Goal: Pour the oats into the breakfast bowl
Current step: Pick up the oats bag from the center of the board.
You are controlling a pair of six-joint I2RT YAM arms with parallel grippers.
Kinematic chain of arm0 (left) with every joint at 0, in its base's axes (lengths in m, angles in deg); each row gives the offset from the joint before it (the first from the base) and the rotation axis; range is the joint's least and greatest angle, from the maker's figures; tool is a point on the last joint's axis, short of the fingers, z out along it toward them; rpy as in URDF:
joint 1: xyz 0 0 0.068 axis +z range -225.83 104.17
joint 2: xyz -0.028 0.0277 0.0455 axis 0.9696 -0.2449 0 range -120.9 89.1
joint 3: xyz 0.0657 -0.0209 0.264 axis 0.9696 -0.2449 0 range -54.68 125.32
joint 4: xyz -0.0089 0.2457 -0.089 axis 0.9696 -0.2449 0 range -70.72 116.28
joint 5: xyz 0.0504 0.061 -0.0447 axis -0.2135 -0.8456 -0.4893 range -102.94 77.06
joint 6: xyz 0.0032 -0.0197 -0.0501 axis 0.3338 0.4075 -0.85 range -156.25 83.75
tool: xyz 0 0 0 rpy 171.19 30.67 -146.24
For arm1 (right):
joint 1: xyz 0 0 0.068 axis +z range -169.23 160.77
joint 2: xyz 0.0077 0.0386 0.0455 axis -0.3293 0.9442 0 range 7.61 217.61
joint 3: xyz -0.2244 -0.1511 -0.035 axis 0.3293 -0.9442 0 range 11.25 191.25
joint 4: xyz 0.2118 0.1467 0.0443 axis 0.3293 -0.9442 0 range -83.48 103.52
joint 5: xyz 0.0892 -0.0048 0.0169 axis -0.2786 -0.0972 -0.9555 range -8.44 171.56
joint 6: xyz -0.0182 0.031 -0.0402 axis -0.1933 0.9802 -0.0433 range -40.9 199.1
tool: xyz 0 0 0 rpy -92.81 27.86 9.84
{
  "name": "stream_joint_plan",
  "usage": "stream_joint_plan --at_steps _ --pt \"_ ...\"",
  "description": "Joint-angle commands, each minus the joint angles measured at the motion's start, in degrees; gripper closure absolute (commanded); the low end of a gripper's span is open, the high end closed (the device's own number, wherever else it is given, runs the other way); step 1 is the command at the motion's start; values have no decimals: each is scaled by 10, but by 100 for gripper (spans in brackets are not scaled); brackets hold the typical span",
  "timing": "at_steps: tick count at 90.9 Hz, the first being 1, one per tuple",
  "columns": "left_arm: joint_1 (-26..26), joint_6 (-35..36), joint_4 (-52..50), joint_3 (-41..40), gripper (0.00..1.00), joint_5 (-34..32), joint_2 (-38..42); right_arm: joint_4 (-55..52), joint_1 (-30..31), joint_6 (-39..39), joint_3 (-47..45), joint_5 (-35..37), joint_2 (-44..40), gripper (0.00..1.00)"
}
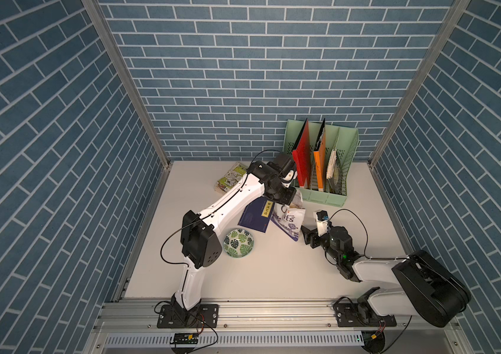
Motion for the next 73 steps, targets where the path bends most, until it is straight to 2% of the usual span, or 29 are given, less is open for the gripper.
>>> stream_joint_plan --at_steps 1,9,26,38,46,59,73 --pt "-2 9 -14 8 100 13 11 36 -1 -25 -3 -36 -11 15" --pt "0 4 -14 13 100 12 10 58 -1 -34 -37 -48 -30 7" --pt "5 -2 -18 13 100 -2 14 76 -1 -41 -84 -60 -54 1" --pt "6 -2 -20 12 100 -8 17 80 1 -66 -92 -130 -51 1" --pt "6 -2 -20 12 100 -6 17 109 17 -92 -81 -153 -18 0" --pt "6 3 -20 7 100 4 22 189 35 -95 -47 -103 68 0" --pt "6 6 -22 -8 100 7 35 243 34 -104 -10 -89 136 0"
